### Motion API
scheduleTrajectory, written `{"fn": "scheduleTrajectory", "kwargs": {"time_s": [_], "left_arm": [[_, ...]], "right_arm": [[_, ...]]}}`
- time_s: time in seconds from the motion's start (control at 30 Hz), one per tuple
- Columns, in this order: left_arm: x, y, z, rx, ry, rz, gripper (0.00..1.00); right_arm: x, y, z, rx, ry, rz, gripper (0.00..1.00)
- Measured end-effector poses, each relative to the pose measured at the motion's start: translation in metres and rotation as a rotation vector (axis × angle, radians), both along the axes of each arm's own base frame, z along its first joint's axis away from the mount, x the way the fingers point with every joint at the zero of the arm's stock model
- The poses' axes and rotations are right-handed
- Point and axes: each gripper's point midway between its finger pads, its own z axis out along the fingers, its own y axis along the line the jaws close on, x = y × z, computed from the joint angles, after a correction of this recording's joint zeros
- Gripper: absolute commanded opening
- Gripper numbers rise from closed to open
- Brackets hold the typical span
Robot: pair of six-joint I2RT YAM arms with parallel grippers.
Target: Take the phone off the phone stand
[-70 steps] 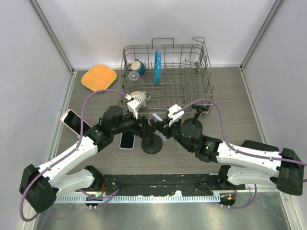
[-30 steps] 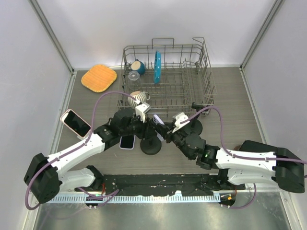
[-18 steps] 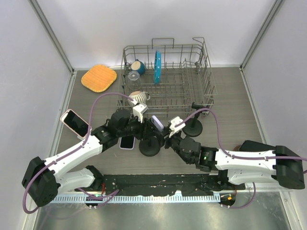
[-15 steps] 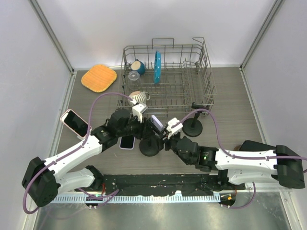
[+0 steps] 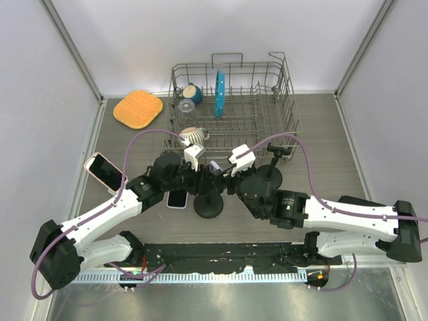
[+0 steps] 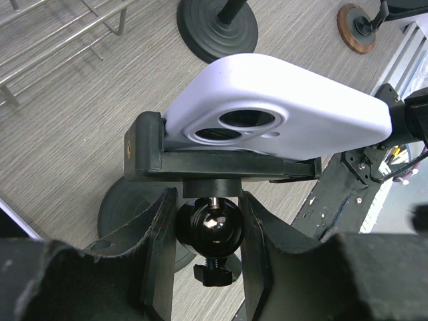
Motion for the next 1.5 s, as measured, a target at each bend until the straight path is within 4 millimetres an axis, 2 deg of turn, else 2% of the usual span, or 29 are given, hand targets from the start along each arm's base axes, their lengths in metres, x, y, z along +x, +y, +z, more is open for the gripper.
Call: {"fn": "scheduleTrajectory", "kwargs": {"time_s": [0.1,0.37,0.87,1.17,1.27,1.37,1.4,1.5], "left_arm": [[0.0,0.0,0.001,0.0,-0.001,0.0,0.0],[-0.002,0.002,0.0,-0.001,-0.001,0.0,0.0],[-0.003,0.002,0.0,-0.004,0.001,-0.004,0.0],[-0.003,0.003,0.001,-0.006,0.0,-0.001,0.0],[-0.003,0.003,0.001,-0.006,-0.002,0.0,0.0],[-0.003,0.003,0.001,-0.007,-0.003,0.001,0.0],[-0.002,0.003,0.001,-0.007,-0.005,0.003,0.0],[-0.002,0.005,0.002,-0.006,-0.006,0.012,0.0]], "right_arm": [[0.007,-0.001,-0.008,-0.049,0.012,-0.026,0.79],[0.027,-0.002,-0.046,-0.173,0.085,-0.047,0.73],[0.04,0.013,-0.052,-0.144,0.112,-0.011,0.6],[0.04,0.019,-0.053,-0.133,0.115,0.009,0.48],[0.039,0.021,-0.053,-0.129,0.12,0.019,0.38],[0.037,0.024,-0.054,-0.117,0.133,0.035,0.18],[0.035,0.025,-0.054,-0.116,0.135,0.041,0.03],[0.032,0.028,-0.054,-0.106,0.148,0.061,0.01]]}}
